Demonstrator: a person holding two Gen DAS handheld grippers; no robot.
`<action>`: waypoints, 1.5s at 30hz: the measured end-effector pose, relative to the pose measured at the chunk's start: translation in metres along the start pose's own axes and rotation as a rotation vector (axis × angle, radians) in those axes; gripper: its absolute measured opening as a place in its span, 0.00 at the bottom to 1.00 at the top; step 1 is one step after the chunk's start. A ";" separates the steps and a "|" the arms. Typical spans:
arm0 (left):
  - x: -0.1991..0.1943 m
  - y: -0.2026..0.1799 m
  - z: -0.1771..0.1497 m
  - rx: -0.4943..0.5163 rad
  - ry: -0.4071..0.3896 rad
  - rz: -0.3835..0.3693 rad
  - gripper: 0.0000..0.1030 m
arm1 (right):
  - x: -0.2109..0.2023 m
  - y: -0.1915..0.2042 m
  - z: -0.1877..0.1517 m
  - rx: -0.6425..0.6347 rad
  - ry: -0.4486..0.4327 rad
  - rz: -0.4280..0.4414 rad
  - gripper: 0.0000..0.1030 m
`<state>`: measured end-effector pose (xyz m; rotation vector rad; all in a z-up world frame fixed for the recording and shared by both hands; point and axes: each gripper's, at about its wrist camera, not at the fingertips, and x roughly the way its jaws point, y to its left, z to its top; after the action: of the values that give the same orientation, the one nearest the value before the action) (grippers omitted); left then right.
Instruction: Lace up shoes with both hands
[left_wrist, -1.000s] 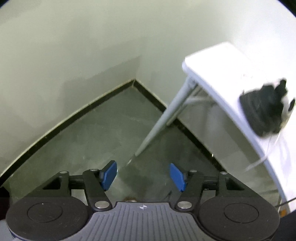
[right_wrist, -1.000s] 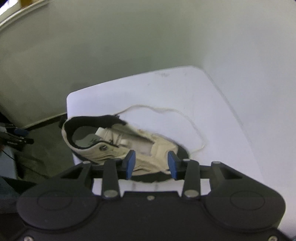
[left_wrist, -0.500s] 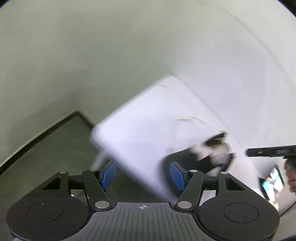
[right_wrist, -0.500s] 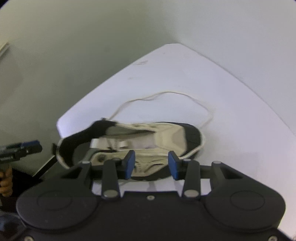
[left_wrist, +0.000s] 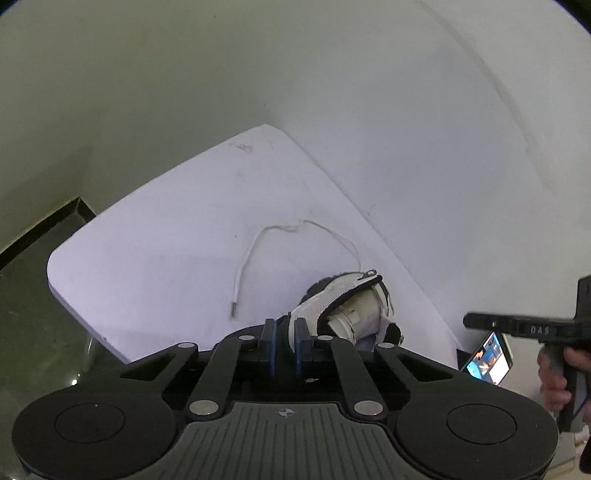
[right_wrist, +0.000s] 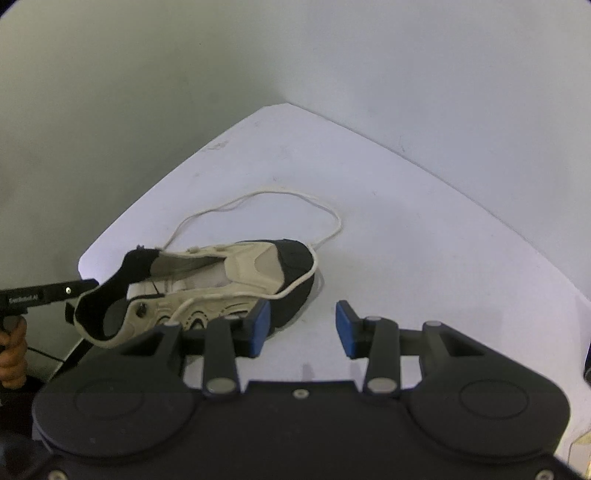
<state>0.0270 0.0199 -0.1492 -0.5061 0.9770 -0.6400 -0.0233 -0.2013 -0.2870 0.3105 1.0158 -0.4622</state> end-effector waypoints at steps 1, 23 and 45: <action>0.001 0.000 -0.002 -0.017 0.006 -0.002 0.06 | 0.000 0.004 0.004 -0.021 -0.004 0.007 0.37; -0.179 0.091 -0.082 -0.300 -0.350 0.372 0.51 | 0.211 0.181 0.128 0.075 0.429 0.022 0.38; -0.120 0.090 -0.076 -0.171 -0.212 0.162 0.54 | 0.157 0.206 0.137 -0.124 0.402 0.287 0.38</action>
<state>-0.0644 0.1595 -0.1732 -0.6254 0.8650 -0.3508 0.2526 -0.1213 -0.3476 0.4410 1.3599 -0.0740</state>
